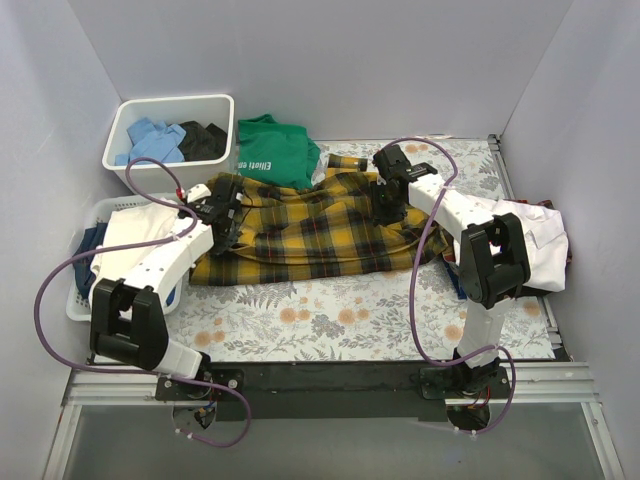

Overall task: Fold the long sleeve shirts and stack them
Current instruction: Fold the shirt

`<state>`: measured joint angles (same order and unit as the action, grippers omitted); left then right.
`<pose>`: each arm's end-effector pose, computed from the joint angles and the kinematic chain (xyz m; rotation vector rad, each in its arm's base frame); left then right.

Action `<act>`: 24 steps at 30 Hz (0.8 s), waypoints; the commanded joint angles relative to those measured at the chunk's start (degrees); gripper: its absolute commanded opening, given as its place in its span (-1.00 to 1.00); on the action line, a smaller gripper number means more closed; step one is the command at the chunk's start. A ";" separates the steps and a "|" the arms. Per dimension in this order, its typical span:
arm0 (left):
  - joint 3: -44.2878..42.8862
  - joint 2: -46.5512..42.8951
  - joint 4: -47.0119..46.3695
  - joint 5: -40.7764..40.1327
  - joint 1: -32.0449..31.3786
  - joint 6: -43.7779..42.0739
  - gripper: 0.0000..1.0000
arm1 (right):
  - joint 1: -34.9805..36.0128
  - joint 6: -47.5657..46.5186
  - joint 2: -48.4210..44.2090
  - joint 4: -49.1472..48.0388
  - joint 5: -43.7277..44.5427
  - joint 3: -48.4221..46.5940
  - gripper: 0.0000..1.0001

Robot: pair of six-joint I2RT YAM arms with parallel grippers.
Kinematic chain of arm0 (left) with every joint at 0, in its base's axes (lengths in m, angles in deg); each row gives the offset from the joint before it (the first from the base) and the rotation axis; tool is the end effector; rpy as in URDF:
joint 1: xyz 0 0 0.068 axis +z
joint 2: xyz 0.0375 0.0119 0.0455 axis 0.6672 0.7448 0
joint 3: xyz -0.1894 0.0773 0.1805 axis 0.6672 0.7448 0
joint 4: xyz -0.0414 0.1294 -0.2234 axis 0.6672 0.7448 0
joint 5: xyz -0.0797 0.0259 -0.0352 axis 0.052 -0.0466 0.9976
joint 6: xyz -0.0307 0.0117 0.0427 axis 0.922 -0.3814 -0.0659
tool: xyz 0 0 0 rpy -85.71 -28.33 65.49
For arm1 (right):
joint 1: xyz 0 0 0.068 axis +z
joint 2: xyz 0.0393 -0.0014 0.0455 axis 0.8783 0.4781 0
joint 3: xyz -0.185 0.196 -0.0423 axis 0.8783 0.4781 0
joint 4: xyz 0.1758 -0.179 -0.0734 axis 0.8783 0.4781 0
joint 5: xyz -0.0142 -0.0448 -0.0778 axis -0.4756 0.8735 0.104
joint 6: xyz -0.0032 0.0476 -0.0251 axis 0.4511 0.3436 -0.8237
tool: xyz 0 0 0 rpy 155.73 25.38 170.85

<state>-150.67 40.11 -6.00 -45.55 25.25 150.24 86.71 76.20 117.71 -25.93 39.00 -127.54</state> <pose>0.2727 -0.0650 0.2466 -1.5689 2.0072 -0.0344 0.3706 0.1716 0.2378 -0.1699 2.6170 0.1440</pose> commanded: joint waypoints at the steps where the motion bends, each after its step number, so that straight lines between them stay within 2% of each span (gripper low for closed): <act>1: -1.70 -2.47 3.62 -3.84 0.25 0.76 -0.90 | 0.30 0.25 -0.21 0.55 -0.60 -1.75 -0.19; 3: -0.74 -3.52 4.32 -3.84 0.25 1.46 -0.79 | 0.30 0.25 -0.21 0.64 -0.60 -1.84 -0.19; 5: 0.75 -5.10 4.94 -4.28 0.25 2.68 -0.78 | 0.30 0.25 -0.21 0.64 -0.51 -1.84 -0.19; 6: 1.19 -5.54 5.37 -4.54 0.17 3.13 -0.65 | 0.21 0.17 -0.12 0.55 -0.51 -2.01 -0.19; 7: 1.63 -5.98 5.64 -4.98 0.25 3.48 -0.40 | 0.30 0.25 0.06 0.64 -0.60 -2.01 -0.19; 9: 2.86 -7.04 5.29 -5.16 0.25 3.75 -0.34 | 0.30 0.25 0.06 0.64 -0.77 -2.36 -0.19; 13: 1.64 -6.69 4.41 -5.78 0.25 2.87 -0.03 | 0.30 0.52 0.32 0.64 -0.34 -2.45 -0.20; 16: -0.12 -5.37 2.05 -4.03 0.16 0.33 0.03 | 0.30 0.69 0.06 1.42 1.24 -2.28 -0.19; 21: 0.23 -2.04 -6.91 10.02 -0.44 -4.69 0.08 | -0.58 0.52 -0.82 2.04 3.18 -1.05 -0.19; 24: 0.85 1.91 -10.34 12.68 -1.94 -5.31 0.11 | -1.28 -0.80 0.66 2.57 3.09 -0.17 -0.18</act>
<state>-148.90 37.92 -9.25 -40.37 24.99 147.83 86.36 76.15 117.71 -24.67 40.64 -127.56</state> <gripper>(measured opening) 0.542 0.406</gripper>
